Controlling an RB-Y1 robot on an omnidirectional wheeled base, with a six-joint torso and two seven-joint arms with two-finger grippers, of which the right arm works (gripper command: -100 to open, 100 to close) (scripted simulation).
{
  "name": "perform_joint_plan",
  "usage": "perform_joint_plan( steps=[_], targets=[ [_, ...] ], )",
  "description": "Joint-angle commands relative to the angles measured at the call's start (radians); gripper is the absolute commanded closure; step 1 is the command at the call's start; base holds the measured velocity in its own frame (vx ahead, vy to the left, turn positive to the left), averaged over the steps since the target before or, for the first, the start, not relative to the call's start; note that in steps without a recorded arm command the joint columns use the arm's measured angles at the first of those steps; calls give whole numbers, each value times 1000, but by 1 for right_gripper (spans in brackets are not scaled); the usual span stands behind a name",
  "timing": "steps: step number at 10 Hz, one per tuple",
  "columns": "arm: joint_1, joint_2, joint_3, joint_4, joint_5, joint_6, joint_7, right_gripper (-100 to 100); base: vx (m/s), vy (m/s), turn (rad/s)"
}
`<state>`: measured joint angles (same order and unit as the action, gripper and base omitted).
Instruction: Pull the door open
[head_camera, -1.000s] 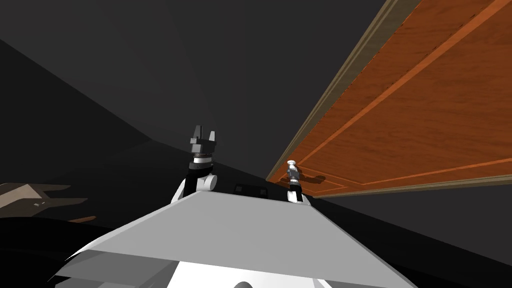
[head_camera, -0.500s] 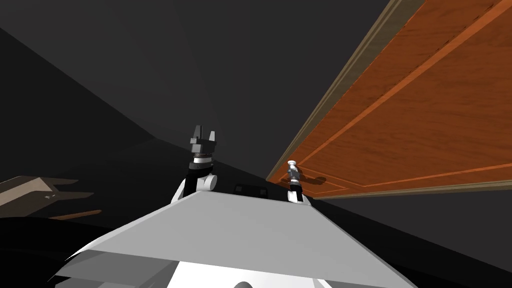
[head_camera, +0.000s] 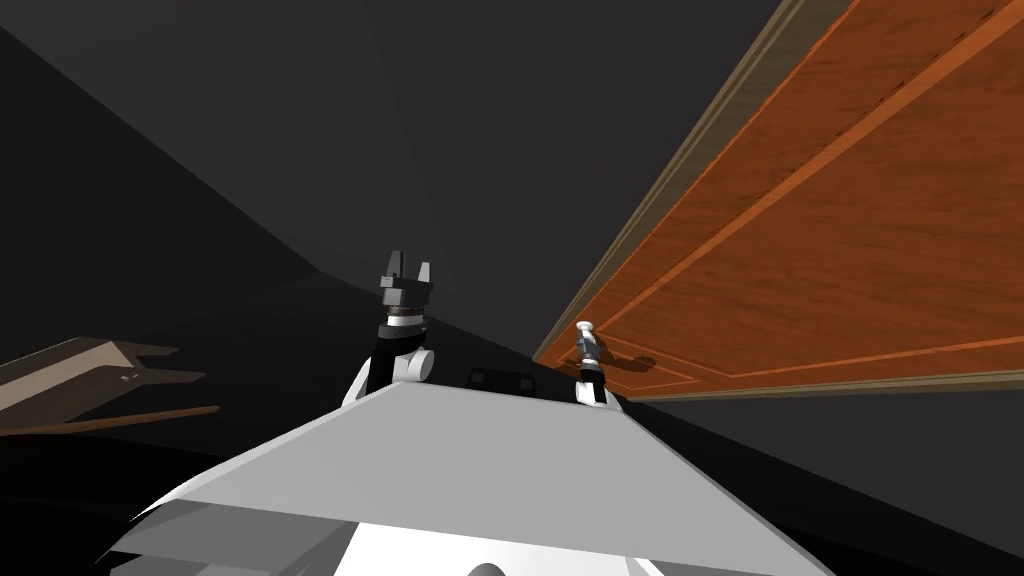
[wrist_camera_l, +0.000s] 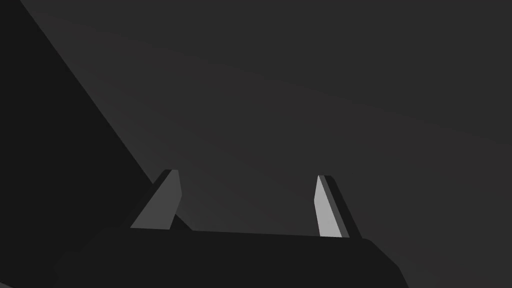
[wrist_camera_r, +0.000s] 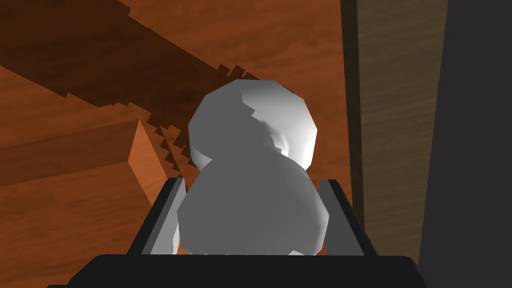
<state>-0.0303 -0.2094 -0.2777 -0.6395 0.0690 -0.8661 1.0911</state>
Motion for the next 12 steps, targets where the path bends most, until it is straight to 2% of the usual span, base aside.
perform_joint_plan(
  steps=[1,3,4,6,7,12],
  targets=[
    [0,1,-2,2,-2,0,-29,100,-23,-10,32],
    [0,1,-7,2,-6,1,-90,100,-23,-13,54],
    [0,1,-7,2,-6,1,-95,100,-23,-13,31],
    [0,1,-12,3,-11,2,-156,100,-26,-9,54],
    [0,1,-12,3,-11,2,-163,100,-26,-10,30],
    [-1,2,-25,4,-23,5,-302,100,-34,-14,61]
  ],
)
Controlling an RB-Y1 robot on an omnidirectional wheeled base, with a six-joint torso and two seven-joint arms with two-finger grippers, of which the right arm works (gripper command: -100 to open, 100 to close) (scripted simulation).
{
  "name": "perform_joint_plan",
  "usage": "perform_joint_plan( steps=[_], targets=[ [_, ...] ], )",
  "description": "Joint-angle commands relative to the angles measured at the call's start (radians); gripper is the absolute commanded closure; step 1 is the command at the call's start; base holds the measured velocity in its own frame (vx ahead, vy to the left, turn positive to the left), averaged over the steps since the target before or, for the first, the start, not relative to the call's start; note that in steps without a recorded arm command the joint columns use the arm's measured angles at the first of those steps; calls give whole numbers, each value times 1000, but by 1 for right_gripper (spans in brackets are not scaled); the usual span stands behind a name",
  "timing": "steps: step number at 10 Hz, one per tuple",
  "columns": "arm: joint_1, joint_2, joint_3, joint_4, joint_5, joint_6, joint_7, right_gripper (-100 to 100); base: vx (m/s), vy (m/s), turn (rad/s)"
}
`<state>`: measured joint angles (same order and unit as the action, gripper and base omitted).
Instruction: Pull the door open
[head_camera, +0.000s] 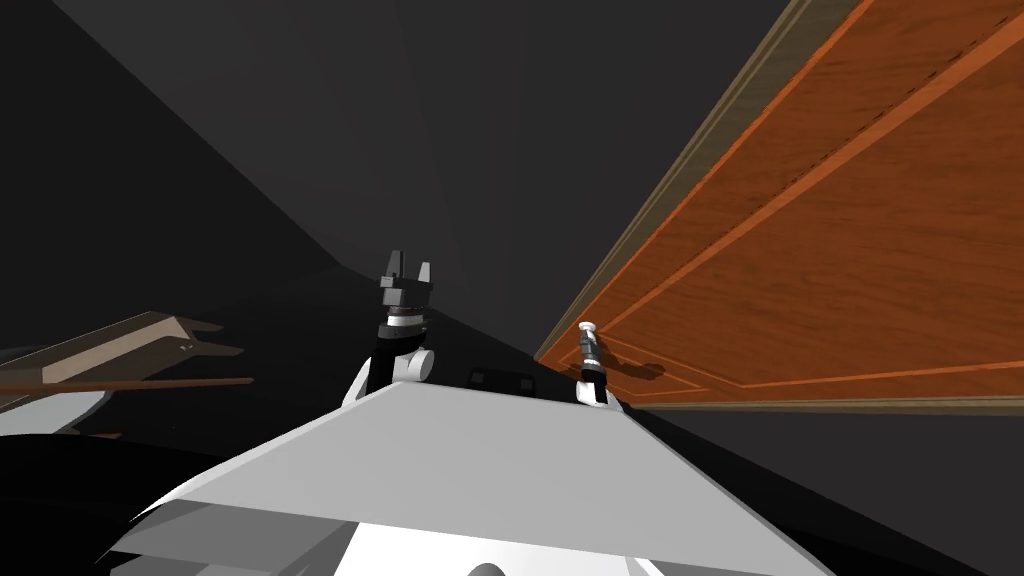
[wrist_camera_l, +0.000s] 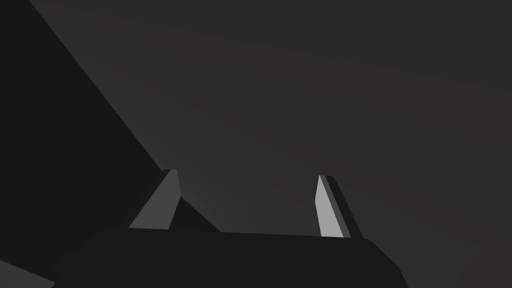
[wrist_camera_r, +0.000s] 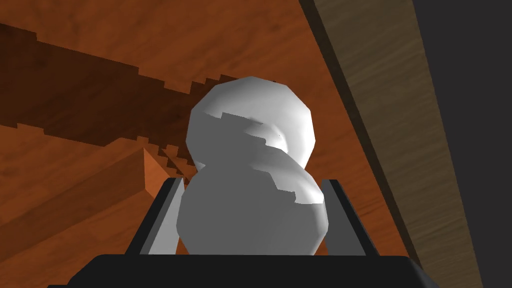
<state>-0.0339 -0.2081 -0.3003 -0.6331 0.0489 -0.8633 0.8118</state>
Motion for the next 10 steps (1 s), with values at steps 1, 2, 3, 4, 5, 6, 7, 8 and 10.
perform_joint_plan(
  steps=[1,2,3,4,5,6,7,8,10],
  targets=[
    [2,1,-3,-2,-3,2,-37,100,-29,-18,33],
    [2,1,-6,-2,-5,3,-72,100,-29,-6,45],
    [2,1,-6,-2,-5,3,-75,100,-24,-5,29],
    [2,1,-10,-2,-9,4,-115,100,-26,-9,63],
    [2,1,-13,-1,-12,5,-140,100,-45,-21,97],
    [2,1,-13,-1,-12,5,-157,100,-36,-19,42],
    [1,1,-17,-1,-15,6,-191,100,-32,-11,57],
    [1,1,-17,-1,-15,6,-197,100,-25,-8,32],
    [1,2,-25,0,-22,8,-262,100,-42,-13,80]
  ],
)
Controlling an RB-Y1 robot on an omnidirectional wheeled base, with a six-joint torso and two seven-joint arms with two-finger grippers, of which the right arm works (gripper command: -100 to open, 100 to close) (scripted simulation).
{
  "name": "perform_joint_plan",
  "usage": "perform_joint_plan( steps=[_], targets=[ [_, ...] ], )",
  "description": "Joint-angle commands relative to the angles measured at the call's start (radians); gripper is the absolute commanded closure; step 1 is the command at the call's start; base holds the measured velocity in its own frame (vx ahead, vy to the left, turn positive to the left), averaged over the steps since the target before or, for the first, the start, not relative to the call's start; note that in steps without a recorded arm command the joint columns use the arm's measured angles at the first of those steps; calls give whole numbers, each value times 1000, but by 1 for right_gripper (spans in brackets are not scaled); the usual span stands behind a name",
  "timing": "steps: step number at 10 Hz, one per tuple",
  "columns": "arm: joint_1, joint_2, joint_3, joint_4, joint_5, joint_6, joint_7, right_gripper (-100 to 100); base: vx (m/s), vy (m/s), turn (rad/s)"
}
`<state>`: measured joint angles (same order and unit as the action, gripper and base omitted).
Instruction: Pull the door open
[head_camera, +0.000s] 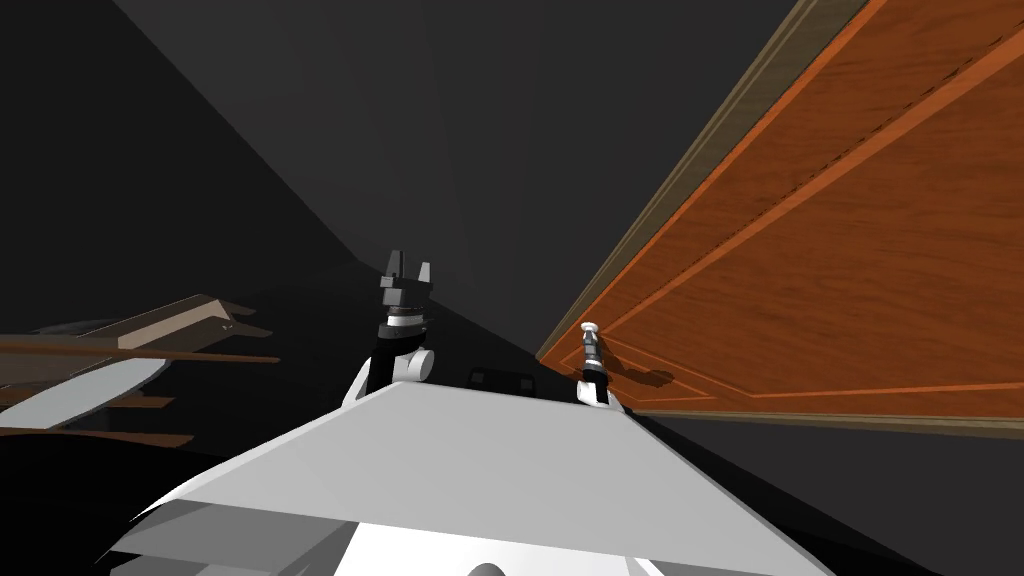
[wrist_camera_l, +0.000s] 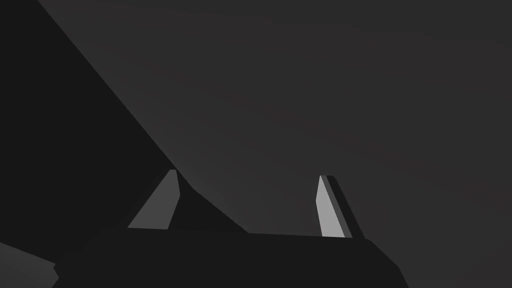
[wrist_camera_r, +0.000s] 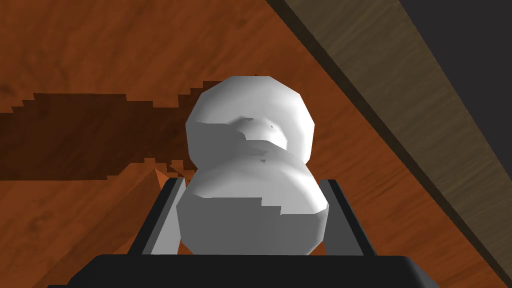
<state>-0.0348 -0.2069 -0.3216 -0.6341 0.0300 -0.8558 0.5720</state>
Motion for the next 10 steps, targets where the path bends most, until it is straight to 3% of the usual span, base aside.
perform_joint_plan(
  steps=[1,10],
  targets=[
    [2,0,-3,1,-3,0,-39,100,-37,-11,38],
    [0,1,-24,3,-21,5,-245,100,-36,-12,58]
  ],
)
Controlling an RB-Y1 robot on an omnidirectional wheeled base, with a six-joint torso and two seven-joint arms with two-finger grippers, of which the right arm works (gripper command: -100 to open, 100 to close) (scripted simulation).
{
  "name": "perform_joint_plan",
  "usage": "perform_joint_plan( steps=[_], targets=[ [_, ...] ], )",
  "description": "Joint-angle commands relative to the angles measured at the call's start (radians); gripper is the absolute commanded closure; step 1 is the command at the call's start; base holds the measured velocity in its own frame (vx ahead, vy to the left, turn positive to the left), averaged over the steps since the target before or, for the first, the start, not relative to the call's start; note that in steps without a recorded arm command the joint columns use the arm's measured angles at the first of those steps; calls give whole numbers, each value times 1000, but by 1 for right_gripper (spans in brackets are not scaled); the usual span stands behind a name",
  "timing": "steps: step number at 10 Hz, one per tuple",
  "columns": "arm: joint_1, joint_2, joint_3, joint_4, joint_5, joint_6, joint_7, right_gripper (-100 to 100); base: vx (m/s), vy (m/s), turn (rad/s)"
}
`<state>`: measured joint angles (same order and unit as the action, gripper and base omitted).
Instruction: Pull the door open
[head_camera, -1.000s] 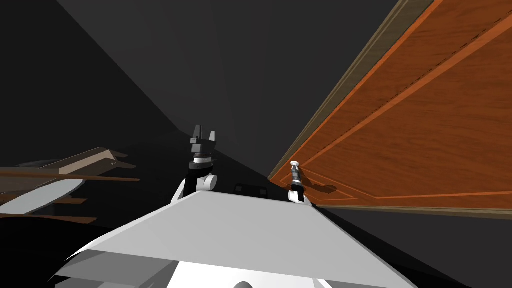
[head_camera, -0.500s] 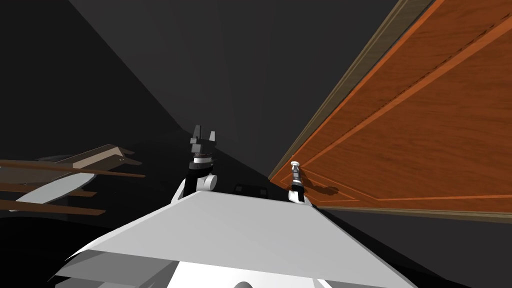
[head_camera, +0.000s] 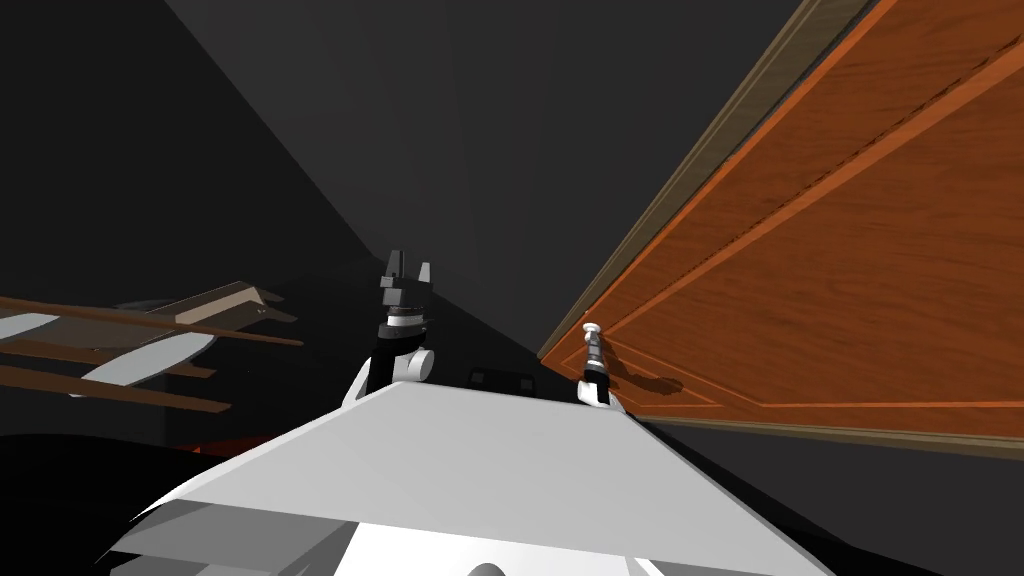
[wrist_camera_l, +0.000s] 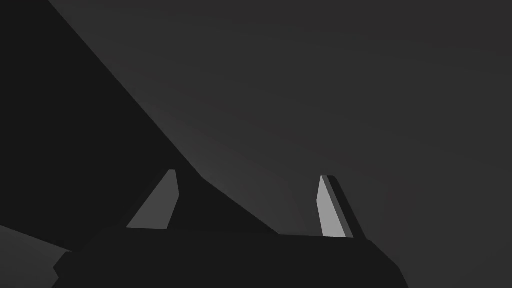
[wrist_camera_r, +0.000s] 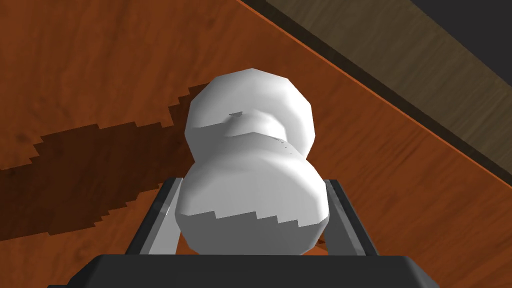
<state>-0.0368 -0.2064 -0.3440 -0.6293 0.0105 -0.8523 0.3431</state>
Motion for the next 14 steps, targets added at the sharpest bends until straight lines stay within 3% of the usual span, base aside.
perform_joint_plan(
  steps=[1,6,14],
  targets=[
    [2,1,-6,-1,-5,2,-50,100,-32,-18,71],
    [1,1,-15,0,-13,4,-141,100,-35,-10,51],
    [0,2,-37,2,-33,9,-348,100,-41,-10,63]
  ],
)
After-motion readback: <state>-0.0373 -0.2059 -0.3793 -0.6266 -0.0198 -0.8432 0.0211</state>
